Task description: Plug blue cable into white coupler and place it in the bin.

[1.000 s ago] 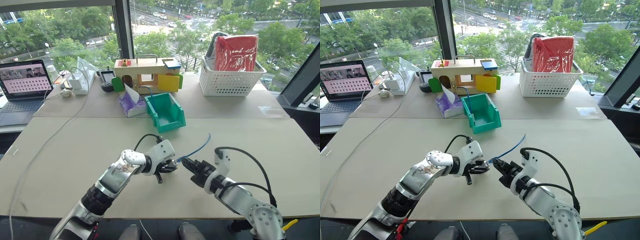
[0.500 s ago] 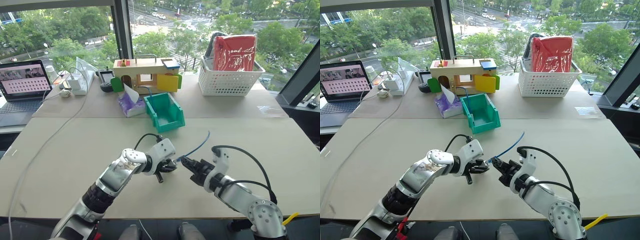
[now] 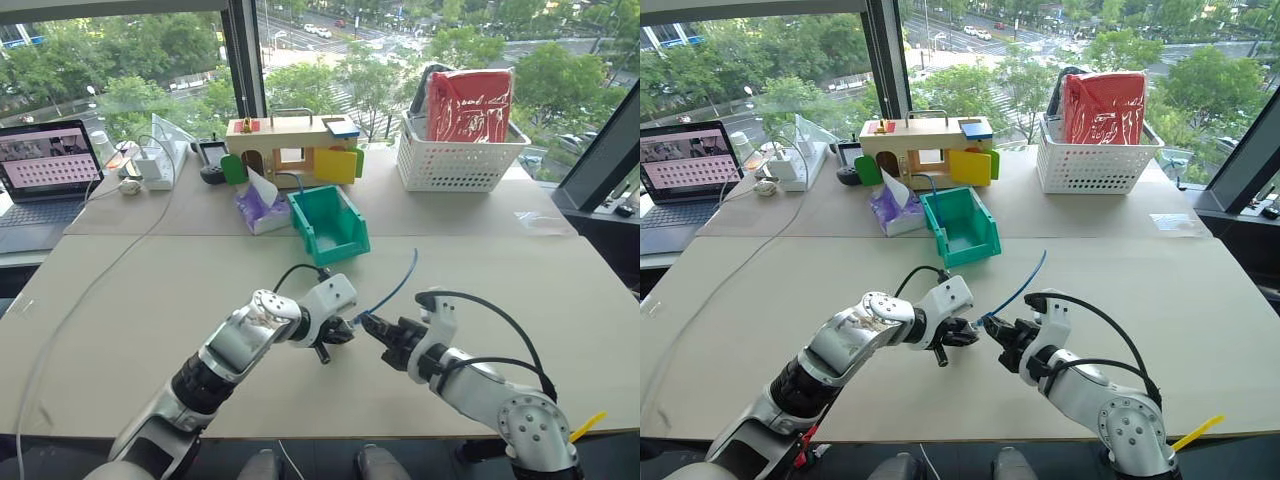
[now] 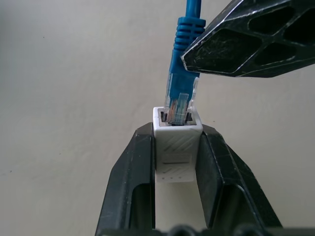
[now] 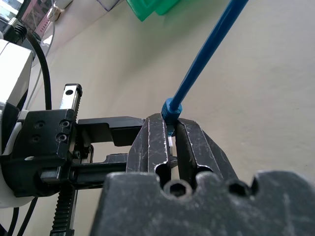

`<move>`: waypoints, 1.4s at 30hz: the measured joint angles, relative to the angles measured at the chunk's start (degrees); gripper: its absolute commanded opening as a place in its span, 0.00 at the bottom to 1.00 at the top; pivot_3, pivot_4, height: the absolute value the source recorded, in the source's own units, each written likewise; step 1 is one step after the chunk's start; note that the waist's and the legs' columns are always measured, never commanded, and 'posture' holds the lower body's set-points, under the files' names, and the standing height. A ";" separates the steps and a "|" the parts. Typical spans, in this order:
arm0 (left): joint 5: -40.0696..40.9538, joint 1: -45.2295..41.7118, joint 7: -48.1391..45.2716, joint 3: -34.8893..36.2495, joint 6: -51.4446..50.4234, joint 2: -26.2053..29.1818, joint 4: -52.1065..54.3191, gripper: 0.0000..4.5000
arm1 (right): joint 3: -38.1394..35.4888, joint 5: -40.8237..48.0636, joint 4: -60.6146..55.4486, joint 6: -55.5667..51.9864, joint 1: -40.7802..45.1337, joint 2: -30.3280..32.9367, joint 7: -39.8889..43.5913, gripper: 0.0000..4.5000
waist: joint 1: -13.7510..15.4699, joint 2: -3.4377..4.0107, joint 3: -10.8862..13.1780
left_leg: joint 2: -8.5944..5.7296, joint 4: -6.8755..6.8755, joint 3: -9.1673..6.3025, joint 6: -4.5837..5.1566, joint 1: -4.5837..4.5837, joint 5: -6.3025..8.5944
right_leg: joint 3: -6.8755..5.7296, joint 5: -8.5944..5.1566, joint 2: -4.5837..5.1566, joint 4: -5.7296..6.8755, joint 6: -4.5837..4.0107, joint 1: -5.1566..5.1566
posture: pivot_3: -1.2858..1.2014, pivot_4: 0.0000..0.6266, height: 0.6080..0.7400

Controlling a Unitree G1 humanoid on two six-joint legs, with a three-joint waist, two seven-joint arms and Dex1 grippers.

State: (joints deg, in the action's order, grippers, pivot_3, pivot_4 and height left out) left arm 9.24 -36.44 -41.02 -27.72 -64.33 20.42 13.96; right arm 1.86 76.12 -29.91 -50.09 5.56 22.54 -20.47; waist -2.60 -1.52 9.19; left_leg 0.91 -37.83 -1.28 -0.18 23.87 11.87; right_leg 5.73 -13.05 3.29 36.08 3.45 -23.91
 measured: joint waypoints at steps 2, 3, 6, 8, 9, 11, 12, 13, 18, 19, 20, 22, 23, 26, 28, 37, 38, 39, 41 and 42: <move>0.01 0.00 0.24 -0.11 -0.45 -0.16 0.26 0.14 | 0.21 -0.62 -0.20 -0.80 0.56 0.89 0.51 0.00 | 0.06 0.00 0.00 | 0.00 0.00 -0.01 0.00 0.00 0.00 | 0.00 0.00 0.00 0.00 0.00 0.00 | 0.52 0.24 0.94; 0.02 0.00 0.33 -0.14 -0.57 -0.21 0.34 0.14 | 0.31 -0.74 -0.29 -1.04 0.69 1.09 0.59 0.00 | 0.07 0.00 0.00 | 0.00 0.00 -0.01 0.00 0.00 0.00 | 0.00 0.00 0.00 0.00 0.00 0.00 | 0.52 0.24 0.94; 0.10 0.00 0.50 -0.23 -0.90 -0.31 0.56 0.14 | 0.34 -0.68 -0.36 -1.59 0.81 1.17 0.78 0.00 | 0.10 0.00 0.00 | 0.00 0.00 -0.01 0.00 0.00 0.00 | 0.00 -0.01 0.00 0.00 0.00 0.01 | 0.52 0.24 0.94; 0.16 0.00 0.53 -0.38 -1.05 -0.30 0.78 0.14 | 0.25 -0.30 -0.16 -1.79 0.74 1.10 1.03 0.00 | 0.07 0.00 0.00 | 0.00 0.00 0.00 0.00 0.00 0.00 | 0.00 -0.01 0.00 0.00 0.00 0.01 | 0.52 0.24 0.94; 0.17 0.00 0.55 -0.44 -1.08 -0.32 0.87 0.14 | 0.17 0.02 0.14 -1.83 0.75 1.11 1.23 0.00 | 0.06 -0.01 0.00 | 0.00 0.00 0.00 0.00 0.00 0.00 | 0.00 -0.01 0.00 0.00 0.00 0.01 | 0.52 0.24 0.94; 0.34 0.00 0.57 -0.46 -1.20 -0.39 1.01 0.14 | 0.07 0.61 0.68 -2.13 0.79 1.35 1.76 0.00 | -0.01 -0.01 -0.01 | 0.01 0.00 0.00 0.00 -0.01 0.00 | 0.00 -0.01 0.00 0.00 0.00 0.01 | 0.52 0.24 0.94; 0.40 0.00 0.59 -0.46 -1.36 -0.40 1.09 0.14 | 0.04 0.69 1.03 -2.61 0.97 1.64 2.31 0.00 | -0.06 -0.01 -0.01 | 0.01 0.00 0.00 0.00 -0.01 0.00 | 0.00 -0.01 -0.01 0.00 0.00 0.01 | 0.52 0.24 0.94; 0.42 0.00 0.65 -0.46 -1.53 -0.42 1.13 0.14 | -0.02 0.73 1.30 -2.83 1.12 1.77 2.60 0.00 | -0.06 -0.02 -0.02 | 0.01 0.00 -0.01 0.00 -0.02 0.00 | 0.00 -0.01 -0.01 0.00 0.00 0.02 | 0.52 0.24 0.94; 1.00 0.09 1.00 -1.09 -2.08 -0.10 2.15 0.14 | -0.13 1.65 1.84 -3.44 1.05 3.19 4.23 0.00 | -0.10 -0.03 -0.05 | 0.02 0.01 -0.02 0.00 -0.05 0.00 | -0.01 -0.02 -0.02 0.00 -0.02 0.06 | 0.52 0.24 0.94; 1.14 0.30 1.11 -1.21 -2.13 -0.08 2.45 0.14 | -0.14 1.78 1.95 -3.82 1.11 3.84 4.92 0.00 | -0.08 -0.03 -0.06 | 0.02 0.01 -0.01 0.00 -0.08 0.00 | -0.01 -0.03 -0.02 -0.01 -0.02 0.10 | 0.52 0.24 0.94; 1.24 0.48 1.23 -1.26 -2.20 -0.11 2.63 0.14 | -0.15 1.88 2.15 -4.19 1.24 4.26 5.49 0.00 | -0.07 -0.05 -0.08 | 0.02 0.02 -0.03 0.01 -0.14 0.01 | -0.02 -0.04 -0.02 -0.03 -0.02 0.19 | 0.52 0.24 0.94; 1.31 0.79 1.73 -1.24 -2.45 -0.25 2.86 0.14 | -0.15 2.33 3.22 -5.09 1.94 4.47 6.14 0.00 | -0.09 -0.07 -0.10 | 0.02 0.03 -0.04 0.01 -0.31 0.01 | -0.05 -0.05 -0.02 -0.07 -0.03 0.37 | 0.52 0.24 0.94; 1.42 0.97 2.10 -1.22 -2.80 -0.41 3.03 0.14 | -0.15 2.79 3.82 -5.33 2.07 4.51 6.39 0.00 | -0.06 -0.08 -0.10 | 0.02 0.05 -0.07 0.01 -0.43 0.01 | -0.08 -0.08 -0.02 -0.10 -0.02 0.51 | 0.52 0.24 0.94; 1.76 1.38 2.85 -1.13 -3.58 -0.45 3.64 0.14 | -0.16 3.70 4.66 -5.41 2.10 4.52 6.68 0.00 | -0.16 -0.10 -0.12 | 0.03 0.09 -0.08 0.04 -0.65 0.04 | -0.12 -0.15 -0.02 -0.17 -0.04 0.73 | 0.52 0.24 0.94; 1.98 1.59 3.47 -1.04 -4.38 -0.64 4.16 0.14 | -0.17 4.65 5.39 -5.54 2.29 5.05 7.09 0.00 | -0.18 -0.11 -0.13 | 0.03 0.10 -0.08 0.04 -0.67 0.04 | -0.12 -0.16 -0.02 -0.17 -0.04 0.74 | 0.52 0.24 0.94; 2.29 2.51 5.13 -0.99 -3.40 -0.61 4.60 0.14 | -1.64 6.68 7.44 -6.27 2.35 5.00 8.56 0.00 | -0.03 -0.22 -0.24 | 0.02 0.11 -0.12 0.04 -0.65 0.04 | -0.15 -0.18 -0.01 -0.17 -0.05 0.75 | 0.52 0.24 0.94; 2.31 2.61 5.09 -1.27 -2.59 -0.26 4.60 0.25 | -2.46 7.71 7.45 -6.00 1.92 4.30 8.07 0.00 | 0.04 -0.22 -0.24 | 0.02 0.11 -0.12 0.04 -0.62 0.04 | -0.15 -0.18 0.00 -0.17 -0.05 0.73 | 0.52 0.24 0.94; 2.45 2.85 4.82 -1.24 -1.98 0.12 4.61 0.37 | -2.93 9.01 7.43 -5.30 1.03 3.55 7.45 0.00 | 0.07 -0.22 -0.24 | 0.02 0.11 -0.12 0.04 -0.60 0.04 | -0.15 -0.18 0.00 -0.17 -0.05 0.72 | 0.52 0.24 0.94; 3.71 3.94 4.15 -0.59 -1.79 -0.08 4.48 0.54 | -2.72 12.04 6.68 -5.17 -1.19 3.07 6.35 0.00 | -0.05 -0.23 -0.20 | 0.02 0.11 -0.12 0.04 -0.46 0.04 | -0.15 -0.18 0.01 -0.17 -0.05 0.58 | 0.52 0.24 0.94; 4.32 4.37 4.00 -0.10 -1.58 -0.33 4.33 0.60 | -2.40 13.25 6.00 -5.15 -2.08 2.55 5.79 0.00 | -0.07 -0.22 -0.17 | 0.02 0.10 -0.13 0.04 -0.37 0.04 | -0.15 -0.18 0.01 -0.16 -0.05 0.50 | 0.52 0.24 0.94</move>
State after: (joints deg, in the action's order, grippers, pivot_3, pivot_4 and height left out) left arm 13.55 -32.07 -37.02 -27.82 -65.91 20.09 18.29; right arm -0.54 89.37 -23.91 -55.25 3.48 25.09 -14.67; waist -2.66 -1.75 9.02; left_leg 0.93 -37.72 -1.40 -0.15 23.50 11.91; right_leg 5.58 -13.23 3.30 35.92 3.41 -23.41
